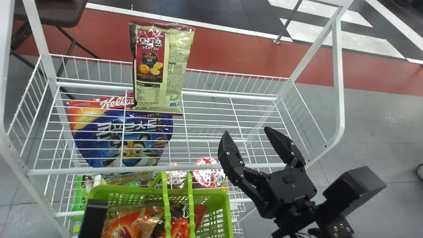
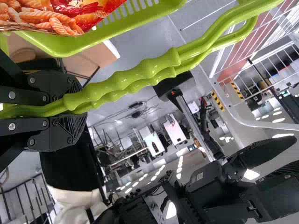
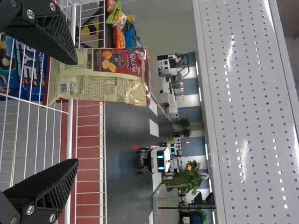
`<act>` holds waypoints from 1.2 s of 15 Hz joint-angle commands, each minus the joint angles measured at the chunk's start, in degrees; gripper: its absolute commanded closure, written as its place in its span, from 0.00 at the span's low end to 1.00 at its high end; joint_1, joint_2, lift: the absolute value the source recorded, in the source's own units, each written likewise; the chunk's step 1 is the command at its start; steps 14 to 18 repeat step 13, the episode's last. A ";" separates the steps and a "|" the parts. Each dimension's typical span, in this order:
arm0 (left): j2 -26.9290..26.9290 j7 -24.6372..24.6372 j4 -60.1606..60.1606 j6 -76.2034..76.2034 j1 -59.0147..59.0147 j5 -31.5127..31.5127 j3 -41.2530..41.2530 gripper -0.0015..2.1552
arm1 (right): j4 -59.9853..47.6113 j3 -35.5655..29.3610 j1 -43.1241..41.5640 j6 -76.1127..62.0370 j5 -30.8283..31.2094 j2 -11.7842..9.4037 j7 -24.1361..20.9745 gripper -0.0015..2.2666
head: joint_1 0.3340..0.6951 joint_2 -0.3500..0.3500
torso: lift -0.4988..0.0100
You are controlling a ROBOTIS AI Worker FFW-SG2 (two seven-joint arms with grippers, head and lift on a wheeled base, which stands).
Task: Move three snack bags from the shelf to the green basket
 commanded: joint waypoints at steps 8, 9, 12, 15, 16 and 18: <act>0.01 0.00 -0.09 0.00 0.00 0.00 0.00 0.77 | -0.35 0.00 0.00 0.00 0.00 0.05 0.18 0.03 | 1.00 0.00 | 0.89; 0.01 0.00 -0.09 0.00 0.00 0.00 0.00 0.77 | -0.35 -0.09 0.00 0.00 0.00 0.05 0.18 0.03 | 1.00 0.00 | 0.89; 0.01 0.00 -0.18 0.00 -0.09 0.00 0.00 0.77 | -0.44 -0.09 0.00 0.00 0.00 0.05 0.18 0.03 | 1.00 0.00 | 0.89; 0.01 0.00 -0.18 0.00 0.00 0.00 0.00 0.77 | -0.44 -0.09 0.00 0.00 0.00 0.05 0.18 0.03 | 1.00 0.00 | 0.89; 0.01 0.00 -0.18 0.00 0.00 0.00 0.00 0.77 | -0.44 -0.09 0.00 0.00 0.00 0.05 0.18 0.03 | 1.00 0.00 | 0.89; 0.01 0.00 -0.18 0.00 0.00 0.00 0.00 0.77 | -0.44 -0.09 0.00 0.00 0.00 0.05 0.18 0.03 | 1.00 0.00 | 0.89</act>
